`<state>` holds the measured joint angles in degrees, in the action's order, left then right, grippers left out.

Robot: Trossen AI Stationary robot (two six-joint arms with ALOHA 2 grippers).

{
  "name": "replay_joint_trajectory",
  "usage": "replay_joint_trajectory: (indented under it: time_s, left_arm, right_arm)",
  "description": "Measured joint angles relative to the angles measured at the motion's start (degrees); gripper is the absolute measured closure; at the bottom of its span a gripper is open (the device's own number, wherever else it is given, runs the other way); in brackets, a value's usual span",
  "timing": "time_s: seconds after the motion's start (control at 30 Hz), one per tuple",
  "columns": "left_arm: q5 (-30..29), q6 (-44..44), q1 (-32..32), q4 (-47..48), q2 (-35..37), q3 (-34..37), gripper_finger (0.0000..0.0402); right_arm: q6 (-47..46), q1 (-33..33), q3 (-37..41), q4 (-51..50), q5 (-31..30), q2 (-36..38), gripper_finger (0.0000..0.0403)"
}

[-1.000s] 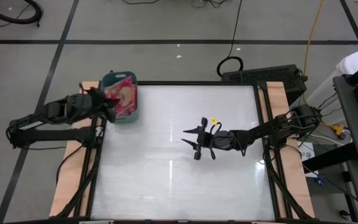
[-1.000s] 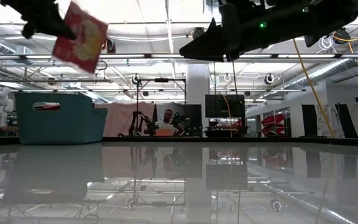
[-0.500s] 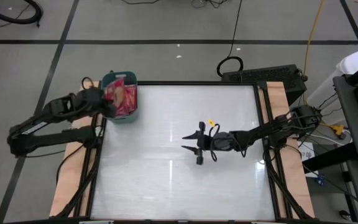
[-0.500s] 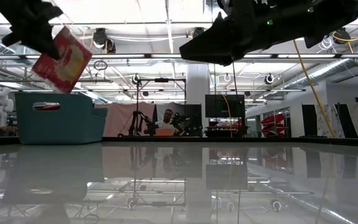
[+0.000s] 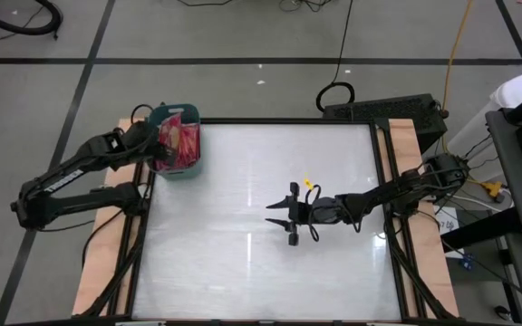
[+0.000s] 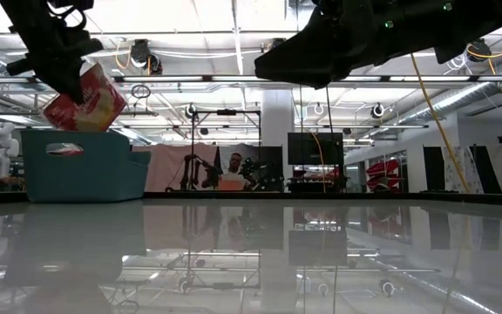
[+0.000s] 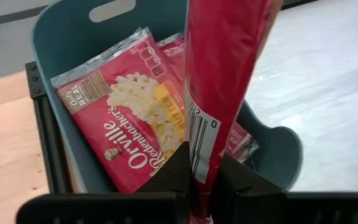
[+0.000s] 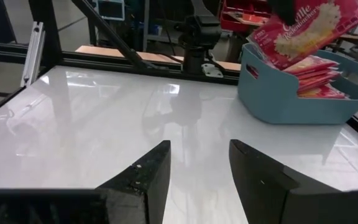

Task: Sort popcorn bags into baskets
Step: Stack the red popcorn bag on top of the other red popcorn bag into the blue bin, then return to Home Position

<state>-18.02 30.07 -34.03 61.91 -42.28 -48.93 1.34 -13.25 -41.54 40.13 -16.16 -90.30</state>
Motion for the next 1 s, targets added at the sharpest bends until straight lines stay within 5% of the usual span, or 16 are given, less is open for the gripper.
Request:
replay_joint_trajectory:
  time_s: [0.17, 0.6, 0.9, 1.0]
  left_arm:
    - [-0.09, -1.73, -1.80, 0.19, -1.48, -0.02, 0.0359]
    - [-6.01, -7.63, -5.66, -0.02, -2.74, 0.00, 0.0255]
    - [-5.61, -10.70, -6.47, -0.31, -2.65, 0.00, 0.0262]
    - [2.33, -18.13, -4.96, -5.82, -1.37, 0.09, 0.0270]
  right_arm:
    - [0.36, 0.00, 0.00, -0.15, 0.00, 0.00, 0.0248]
    - [-0.05, 0.00, -0.02, -1.42, 0.00, 0.00, 0.0248]
    - [0.86, 0.02, -0.01, -2.31, -0.07, 0.00, 0.0248]
    - [1.33, 0.02, 0.00, -2.90, -0.09, 0.47, 0.0248]
